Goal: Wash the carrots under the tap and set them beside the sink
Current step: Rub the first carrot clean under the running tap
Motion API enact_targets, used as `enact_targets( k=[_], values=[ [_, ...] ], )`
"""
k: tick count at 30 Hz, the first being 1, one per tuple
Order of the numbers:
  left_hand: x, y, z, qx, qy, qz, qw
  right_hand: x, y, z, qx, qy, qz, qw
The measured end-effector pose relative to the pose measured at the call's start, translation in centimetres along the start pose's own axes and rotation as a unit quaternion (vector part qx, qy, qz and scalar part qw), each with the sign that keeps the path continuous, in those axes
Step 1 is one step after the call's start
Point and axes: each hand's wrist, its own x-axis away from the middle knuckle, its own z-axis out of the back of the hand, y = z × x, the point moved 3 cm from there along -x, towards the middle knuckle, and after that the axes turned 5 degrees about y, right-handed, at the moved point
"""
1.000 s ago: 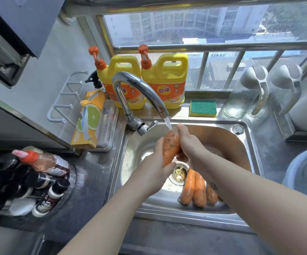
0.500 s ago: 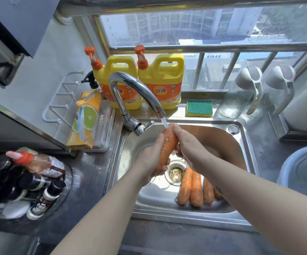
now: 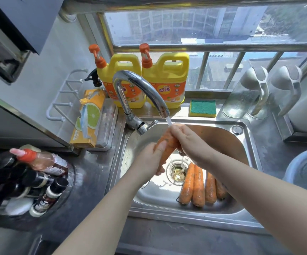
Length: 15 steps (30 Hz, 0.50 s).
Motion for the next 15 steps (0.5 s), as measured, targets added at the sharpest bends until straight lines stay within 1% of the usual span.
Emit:
enact_targets(
  k=[2, 4, 5, 7, 9, 10, 13, 15],
  values=[
    [0.2, 0.2, 0.1, 0.063, -0.047, 0.038, 0.996, 0.3, -0.2, -0.2, -0.017, -0.030, 0.015, 0.999],
    [0.5, 0.6, -0.1, 0.053, -0.069, 0.029, 0.996, 0.0, 0.0, -0.6, -0.002, -0.022, 0.004, 1.000],
    [0.5, 0.7, -0.4, 0.032, -0.061, 0.013, 0.998, -0.3, 0.1, -0.6, 0.028, -0.002, 0.009, 1.000],
    [0.6, 1.0, -0.8, -0.040, -0.021, -0.027, 0.999, -0.8, -0.3, -0.7, 0.067, 0.048, 0.013, 0.997],
    [0.6, 0.9, -1.1, -0.085, 0.013, -0.050, 0.995, -1.1, -0.3, -0.5, 0.062, 0.087, -0.015, 0.994],
    [0.5, 0.6, -1.1, -0.081, 0.021, -0.048, 0.995, -1.0, -0.2, -0.4, 0.049, 0.083, -0.026, 0.995],
    [0.3, 0.1, -0.4, -0.020, 0.001, -0.022, 1.000, 0.4, -0.5, -0.9, 0.014, 0.006, -0.010, 1.000],
    [0.4, 0.1, -0.2, -0.030, -0.010, -0.022, 0.999, 1.0, -0.9, -1.2, -0.002, -0.015, 0.006, 1.000]
  ],
)
